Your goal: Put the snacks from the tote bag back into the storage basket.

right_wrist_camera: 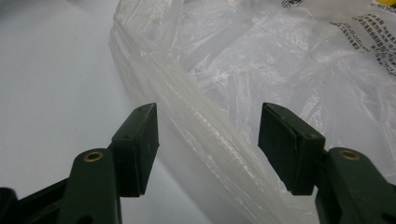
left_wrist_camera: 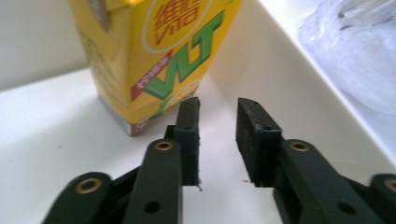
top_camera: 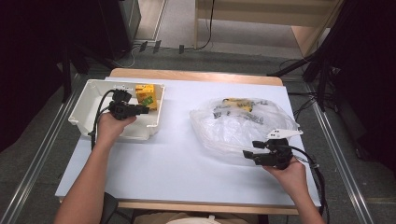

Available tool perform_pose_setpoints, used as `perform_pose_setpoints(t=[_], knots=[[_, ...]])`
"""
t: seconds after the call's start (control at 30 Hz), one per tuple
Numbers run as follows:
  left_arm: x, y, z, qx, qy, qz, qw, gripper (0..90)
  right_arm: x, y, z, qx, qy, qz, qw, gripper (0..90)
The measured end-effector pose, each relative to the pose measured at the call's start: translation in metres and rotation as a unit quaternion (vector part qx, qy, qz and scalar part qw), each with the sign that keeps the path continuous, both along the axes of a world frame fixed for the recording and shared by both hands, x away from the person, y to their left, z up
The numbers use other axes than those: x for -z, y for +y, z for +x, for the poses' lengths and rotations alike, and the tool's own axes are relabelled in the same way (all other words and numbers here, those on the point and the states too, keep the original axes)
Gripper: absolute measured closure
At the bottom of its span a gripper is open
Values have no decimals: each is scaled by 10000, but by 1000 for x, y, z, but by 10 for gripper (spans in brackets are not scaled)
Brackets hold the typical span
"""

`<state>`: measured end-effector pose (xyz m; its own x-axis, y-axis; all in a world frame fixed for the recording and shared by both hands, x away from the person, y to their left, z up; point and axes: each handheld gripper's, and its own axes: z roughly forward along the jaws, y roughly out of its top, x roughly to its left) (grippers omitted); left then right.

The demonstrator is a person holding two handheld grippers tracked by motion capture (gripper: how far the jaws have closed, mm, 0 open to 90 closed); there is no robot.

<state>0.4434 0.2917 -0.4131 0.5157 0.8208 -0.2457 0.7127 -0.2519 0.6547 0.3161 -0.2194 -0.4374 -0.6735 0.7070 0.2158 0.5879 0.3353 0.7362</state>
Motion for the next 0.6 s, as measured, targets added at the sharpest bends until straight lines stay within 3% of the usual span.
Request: perform_pose_setpoints(t=[0.17,0.3,0.6], knots=[[-12,-5,-7,107,-116,-9,9999,601,0,0,0,-10,-7,-3,10000,390],[-20,-6,-11,169,-141,-138,9997,525,-1,0,0,-18,-9,-3,10000,390],[-34,-14,-20,330,-121,-246,9991,480,-1,0,-1,-40,-12,1,10000,390]])
